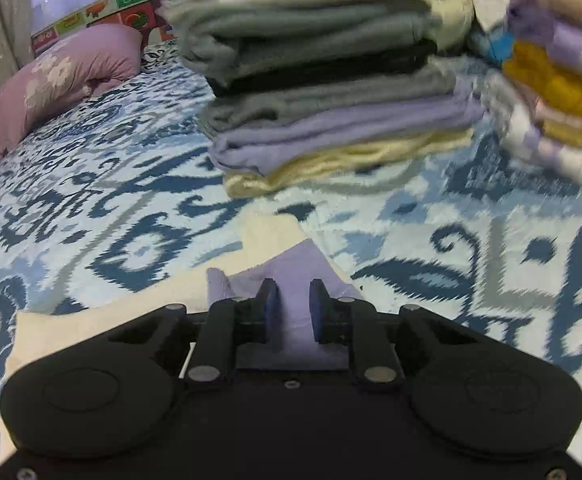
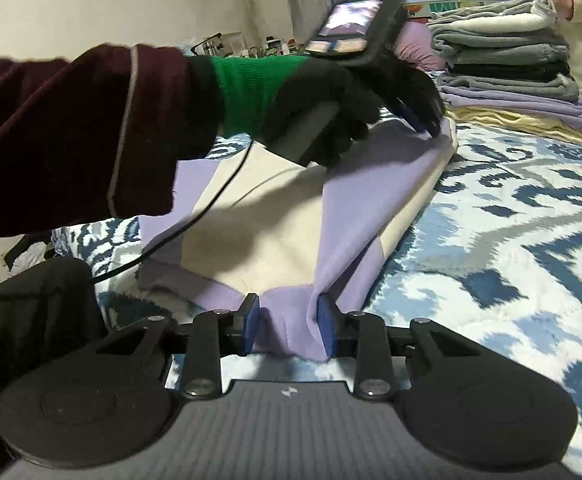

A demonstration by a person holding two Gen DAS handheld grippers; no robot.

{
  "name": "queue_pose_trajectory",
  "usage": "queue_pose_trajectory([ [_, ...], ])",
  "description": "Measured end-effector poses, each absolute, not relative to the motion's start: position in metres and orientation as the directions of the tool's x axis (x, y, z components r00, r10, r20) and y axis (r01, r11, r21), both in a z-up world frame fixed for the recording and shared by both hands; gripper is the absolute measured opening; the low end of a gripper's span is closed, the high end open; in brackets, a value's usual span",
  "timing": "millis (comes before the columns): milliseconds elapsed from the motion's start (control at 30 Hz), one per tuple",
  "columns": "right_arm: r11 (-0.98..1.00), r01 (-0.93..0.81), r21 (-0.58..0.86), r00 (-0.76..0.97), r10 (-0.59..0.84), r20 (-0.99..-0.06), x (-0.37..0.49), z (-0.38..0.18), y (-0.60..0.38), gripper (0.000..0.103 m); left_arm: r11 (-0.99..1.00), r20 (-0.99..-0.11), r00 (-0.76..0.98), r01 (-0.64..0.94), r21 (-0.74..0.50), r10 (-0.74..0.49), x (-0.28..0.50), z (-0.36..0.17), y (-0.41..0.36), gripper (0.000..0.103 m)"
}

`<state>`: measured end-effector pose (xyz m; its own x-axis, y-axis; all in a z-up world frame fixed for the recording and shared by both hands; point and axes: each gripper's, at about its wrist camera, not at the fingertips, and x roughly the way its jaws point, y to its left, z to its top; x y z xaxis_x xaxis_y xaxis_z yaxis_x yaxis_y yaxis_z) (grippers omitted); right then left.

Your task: Fold clothes

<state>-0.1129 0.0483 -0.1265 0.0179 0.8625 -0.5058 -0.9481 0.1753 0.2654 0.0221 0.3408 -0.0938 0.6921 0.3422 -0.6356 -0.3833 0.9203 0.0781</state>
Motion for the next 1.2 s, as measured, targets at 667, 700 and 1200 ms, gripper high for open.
queue_pose_trajectory([
  [667,0.305,-0.952,-0.001,0.261,0.812,-0.522,-0.124,-0.133,0.1,0.025,0.942,-0.593,0.764,-0.333,-0.028,0.253,-0.094,-0.106,0.296,0.017],
  [700,0.304,-0.952,0.027,0.247,0.818,-0.519,-0.121,-0.132,0.098,0.025,0.943,-0.59,0.767,-0.33,-0.025,0.253,-0.092,-0.104,0.298,0.017],
  [1200,0.289,-0.942,0.17,0.172,0.852,-0.494,-0.114,-0.139,0.078,0.025,0.705,-0.552,0.815,-0.495,-0.508,0.175,-0.067,-0.099,0.395,0.03],
])
